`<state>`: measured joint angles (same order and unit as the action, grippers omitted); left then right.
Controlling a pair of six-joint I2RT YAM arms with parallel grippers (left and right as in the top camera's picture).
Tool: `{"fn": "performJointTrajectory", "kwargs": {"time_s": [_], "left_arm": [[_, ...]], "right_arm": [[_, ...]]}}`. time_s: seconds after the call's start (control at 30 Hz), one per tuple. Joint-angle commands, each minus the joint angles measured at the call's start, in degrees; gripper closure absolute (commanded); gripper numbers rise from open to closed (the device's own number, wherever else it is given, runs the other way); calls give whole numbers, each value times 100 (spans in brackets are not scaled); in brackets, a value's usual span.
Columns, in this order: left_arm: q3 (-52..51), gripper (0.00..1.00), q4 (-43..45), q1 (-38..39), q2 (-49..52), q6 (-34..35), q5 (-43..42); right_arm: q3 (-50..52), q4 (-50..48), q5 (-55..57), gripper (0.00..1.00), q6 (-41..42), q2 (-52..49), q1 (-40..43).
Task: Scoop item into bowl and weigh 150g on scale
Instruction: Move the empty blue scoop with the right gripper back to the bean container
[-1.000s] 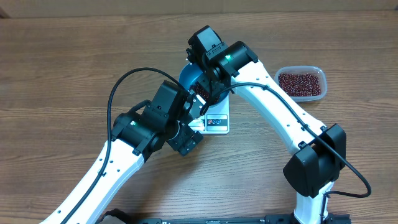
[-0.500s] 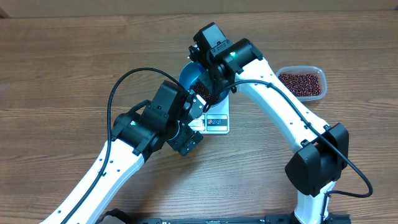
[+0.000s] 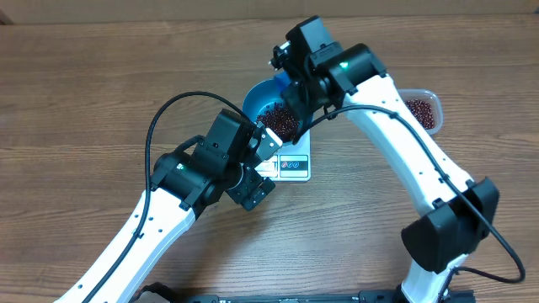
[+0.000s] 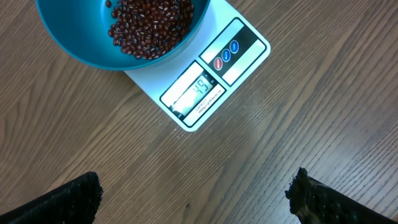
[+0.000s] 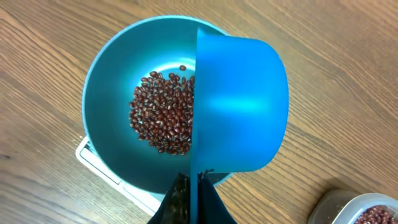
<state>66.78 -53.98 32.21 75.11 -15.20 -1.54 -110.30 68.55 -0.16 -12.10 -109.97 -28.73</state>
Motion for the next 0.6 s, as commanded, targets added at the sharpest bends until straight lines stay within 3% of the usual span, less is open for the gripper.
{"fn": "performJointTrajectory", "kwargs": {"time_s": [0.0, 0.33, 0.57], "left_arm": [[-44, 1, 26, -17, -22, -87, -105], [-44, 0, 26, -17, -22, -87, -105], [-44, 0, 26, -15, -22, -90, -105]], "right_arm": [[-203, -39, -297, 96, 166, 389, 177], [-649, 11, -181, 96, 527, 789, 763], [-699, 302, 1451, 96, 1204, 859, 1224]]}}
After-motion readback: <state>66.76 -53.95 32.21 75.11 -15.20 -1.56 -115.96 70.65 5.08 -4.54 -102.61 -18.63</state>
